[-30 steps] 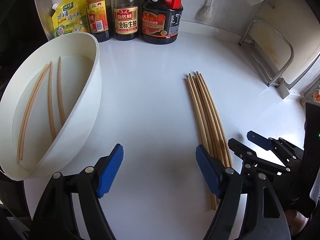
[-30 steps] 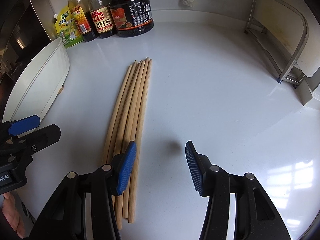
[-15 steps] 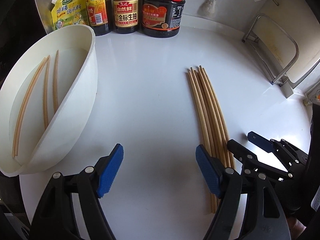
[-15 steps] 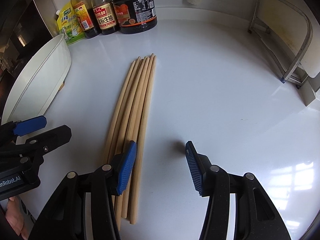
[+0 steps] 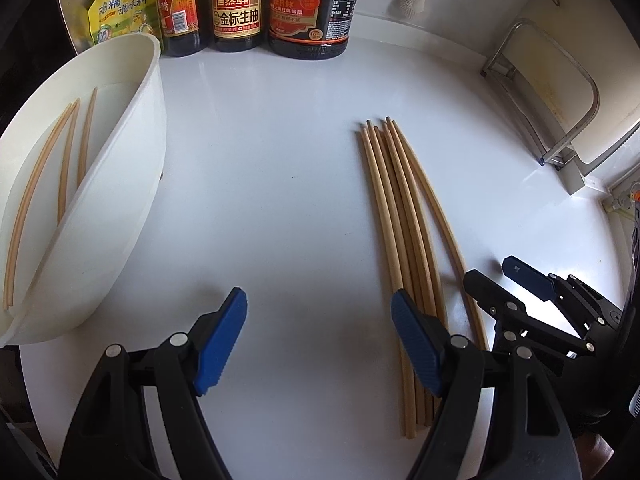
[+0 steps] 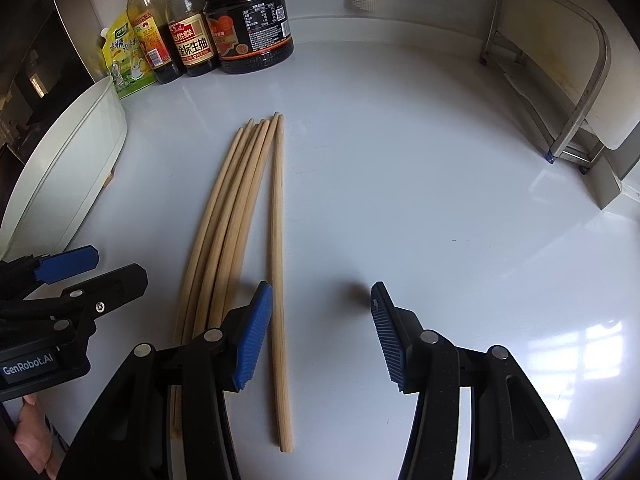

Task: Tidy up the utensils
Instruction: 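Close the left gripper on one chopstick while the right gripper grasps another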

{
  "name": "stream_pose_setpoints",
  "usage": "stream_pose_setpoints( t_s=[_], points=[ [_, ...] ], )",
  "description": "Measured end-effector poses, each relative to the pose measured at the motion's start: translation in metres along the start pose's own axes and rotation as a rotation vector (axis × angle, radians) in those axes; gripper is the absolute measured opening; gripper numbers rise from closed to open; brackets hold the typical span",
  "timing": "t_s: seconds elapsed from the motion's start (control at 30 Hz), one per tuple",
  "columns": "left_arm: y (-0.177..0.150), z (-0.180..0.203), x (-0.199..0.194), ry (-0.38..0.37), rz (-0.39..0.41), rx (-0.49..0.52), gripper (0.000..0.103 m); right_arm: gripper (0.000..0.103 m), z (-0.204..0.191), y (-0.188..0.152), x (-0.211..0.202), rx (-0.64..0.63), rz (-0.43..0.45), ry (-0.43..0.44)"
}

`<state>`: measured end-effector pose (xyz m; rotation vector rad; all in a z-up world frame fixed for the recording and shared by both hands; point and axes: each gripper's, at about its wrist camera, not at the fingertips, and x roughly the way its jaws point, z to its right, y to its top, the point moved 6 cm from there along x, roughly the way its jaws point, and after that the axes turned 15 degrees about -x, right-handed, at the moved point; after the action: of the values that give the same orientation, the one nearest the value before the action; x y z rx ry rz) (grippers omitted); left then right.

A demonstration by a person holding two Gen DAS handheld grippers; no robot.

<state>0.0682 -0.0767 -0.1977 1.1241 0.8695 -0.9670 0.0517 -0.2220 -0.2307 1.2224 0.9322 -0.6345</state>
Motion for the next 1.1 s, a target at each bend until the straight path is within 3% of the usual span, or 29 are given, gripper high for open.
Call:
stream_pose_setpoints(
  t_s=[0.53, 1.1],
  points=[
    [0.0, 0.016, 0.021, 0.041, 0.005, 0.052, 0.074, 0.049, 0.02, -0.005, 0.0, 0.016, 0.014, -0.013],
    [0.001, 0.008, 0.023, 0.098, 0.027, 0.067, 0.076, 0.049, 0.021, 0.001, -0.001, 0.003, 0.022, -0.02]
  ],
)
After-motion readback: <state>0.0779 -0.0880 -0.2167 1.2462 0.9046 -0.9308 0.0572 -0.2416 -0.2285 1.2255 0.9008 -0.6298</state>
